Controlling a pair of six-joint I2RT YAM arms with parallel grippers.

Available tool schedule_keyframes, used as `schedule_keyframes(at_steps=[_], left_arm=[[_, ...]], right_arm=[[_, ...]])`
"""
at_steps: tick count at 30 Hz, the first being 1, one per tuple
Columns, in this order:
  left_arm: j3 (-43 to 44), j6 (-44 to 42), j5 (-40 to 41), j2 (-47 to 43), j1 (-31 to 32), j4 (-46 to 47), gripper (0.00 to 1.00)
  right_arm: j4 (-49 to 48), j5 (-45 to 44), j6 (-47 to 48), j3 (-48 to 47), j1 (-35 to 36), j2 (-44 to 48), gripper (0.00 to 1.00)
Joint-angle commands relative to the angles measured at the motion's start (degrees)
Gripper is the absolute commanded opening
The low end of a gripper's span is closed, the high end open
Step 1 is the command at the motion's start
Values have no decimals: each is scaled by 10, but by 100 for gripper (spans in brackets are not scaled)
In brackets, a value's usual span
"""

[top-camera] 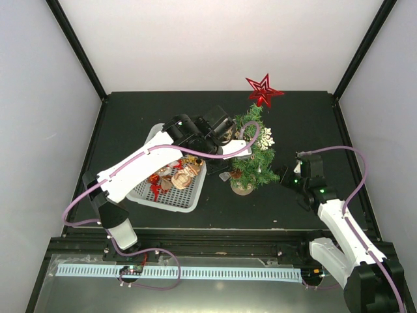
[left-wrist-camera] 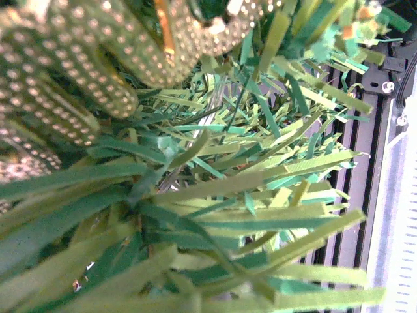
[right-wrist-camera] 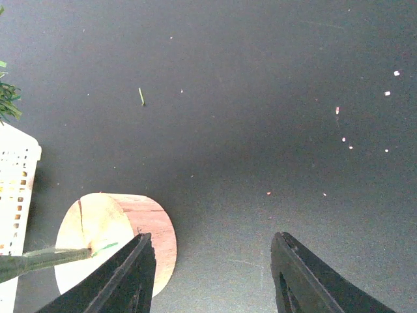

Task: Decorate the small christmas tree

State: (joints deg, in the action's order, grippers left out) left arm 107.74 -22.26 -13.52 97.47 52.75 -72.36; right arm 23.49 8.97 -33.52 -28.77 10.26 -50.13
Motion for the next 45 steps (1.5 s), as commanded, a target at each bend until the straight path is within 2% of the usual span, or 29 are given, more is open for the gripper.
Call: schedule_keyframes(at_steps=[1, 7, 19, 25, 30, 33, 35, 38, 45], left_arm=[[11, 8, -1, -15, 6, 18, 19], [12, 10, 0, -10, 9, 19, 26], [14, 11, 13, -13, 14, 20, 32], [16, -3, 48, -39, 14, 9, 50], [-5, -16, 90, -93, 13, 9, 73], [-20, -26, 80, -124, 13, 1, 88], [-26, -27, 75, -143, 13, -3, 94], [-47, -31, 83, -174, 11, -1, 97], [-118, -30, 82, -257, -33, 23, 97]], right_arm=[[-17, 2, -4, 5, 4, 4, 50], [-20, 5, -4, 3, 4, 1, 50], [-17, 7, -2, 0, 4, 6, 50], [-11, 5, 1, 1, 4, 14, 50], [-3, -3, 1, 0, 4, 32, 52], [0, -2, -1, -1, 4, 37, 54], [5, 0, -2, -5, 4, 39, 55], [23, -13, -5, -16, 4, 55, 56], [64, -55, -20, -43, 4, 128, 67]])
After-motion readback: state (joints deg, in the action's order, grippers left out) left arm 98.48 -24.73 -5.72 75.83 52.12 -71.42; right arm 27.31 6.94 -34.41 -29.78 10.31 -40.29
